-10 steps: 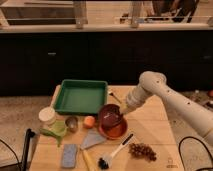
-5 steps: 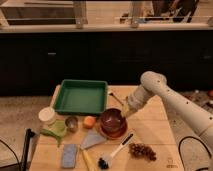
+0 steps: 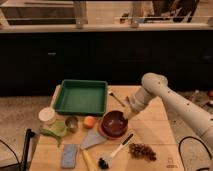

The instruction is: Stack bowls on top of each other

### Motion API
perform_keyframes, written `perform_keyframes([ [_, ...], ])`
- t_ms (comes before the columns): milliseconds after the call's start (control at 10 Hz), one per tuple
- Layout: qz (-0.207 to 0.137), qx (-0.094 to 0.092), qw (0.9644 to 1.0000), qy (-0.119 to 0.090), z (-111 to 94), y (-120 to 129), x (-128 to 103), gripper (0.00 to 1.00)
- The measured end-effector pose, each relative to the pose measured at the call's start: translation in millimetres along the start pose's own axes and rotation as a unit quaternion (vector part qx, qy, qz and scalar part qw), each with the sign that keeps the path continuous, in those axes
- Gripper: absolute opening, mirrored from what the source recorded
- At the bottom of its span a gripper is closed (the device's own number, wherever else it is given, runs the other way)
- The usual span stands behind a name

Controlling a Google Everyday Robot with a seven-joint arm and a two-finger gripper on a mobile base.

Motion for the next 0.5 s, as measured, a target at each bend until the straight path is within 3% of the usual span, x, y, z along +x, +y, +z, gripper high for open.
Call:
perform_keyframes([
  [100, -0.002, -0.001, 1.0, 0.003, -0.3, 1.4, 1.1, 0.79],
  [500, -0.017, -0.003, 0.9998, 0.011, 3.2, -2.8, 14.2, 0.8],
])
